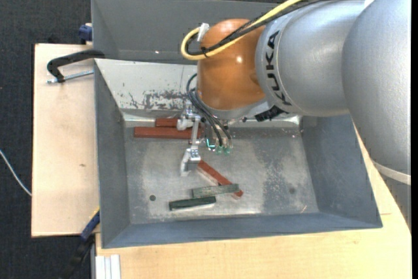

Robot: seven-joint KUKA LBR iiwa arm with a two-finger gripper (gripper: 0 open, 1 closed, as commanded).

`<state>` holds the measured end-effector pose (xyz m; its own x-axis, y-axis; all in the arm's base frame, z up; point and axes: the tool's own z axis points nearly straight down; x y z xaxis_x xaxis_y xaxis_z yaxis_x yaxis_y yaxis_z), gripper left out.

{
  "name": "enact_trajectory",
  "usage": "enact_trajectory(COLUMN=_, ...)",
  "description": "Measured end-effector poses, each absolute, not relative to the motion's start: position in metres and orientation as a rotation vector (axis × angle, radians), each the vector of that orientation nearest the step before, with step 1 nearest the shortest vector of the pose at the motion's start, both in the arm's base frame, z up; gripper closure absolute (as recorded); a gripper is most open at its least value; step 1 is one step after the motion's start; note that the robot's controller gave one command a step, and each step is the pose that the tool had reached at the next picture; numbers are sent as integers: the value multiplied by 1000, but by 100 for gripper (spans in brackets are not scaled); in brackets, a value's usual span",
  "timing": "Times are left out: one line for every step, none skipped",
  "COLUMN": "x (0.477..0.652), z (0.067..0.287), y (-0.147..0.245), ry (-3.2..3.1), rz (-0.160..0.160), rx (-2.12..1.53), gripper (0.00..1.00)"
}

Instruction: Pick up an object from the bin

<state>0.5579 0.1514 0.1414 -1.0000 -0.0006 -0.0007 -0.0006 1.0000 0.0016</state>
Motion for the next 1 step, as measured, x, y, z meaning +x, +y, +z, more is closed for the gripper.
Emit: enact_trajectory(x=564, z=107, y=130, ry=3134, rz=4, rx=-129, gripper=0)
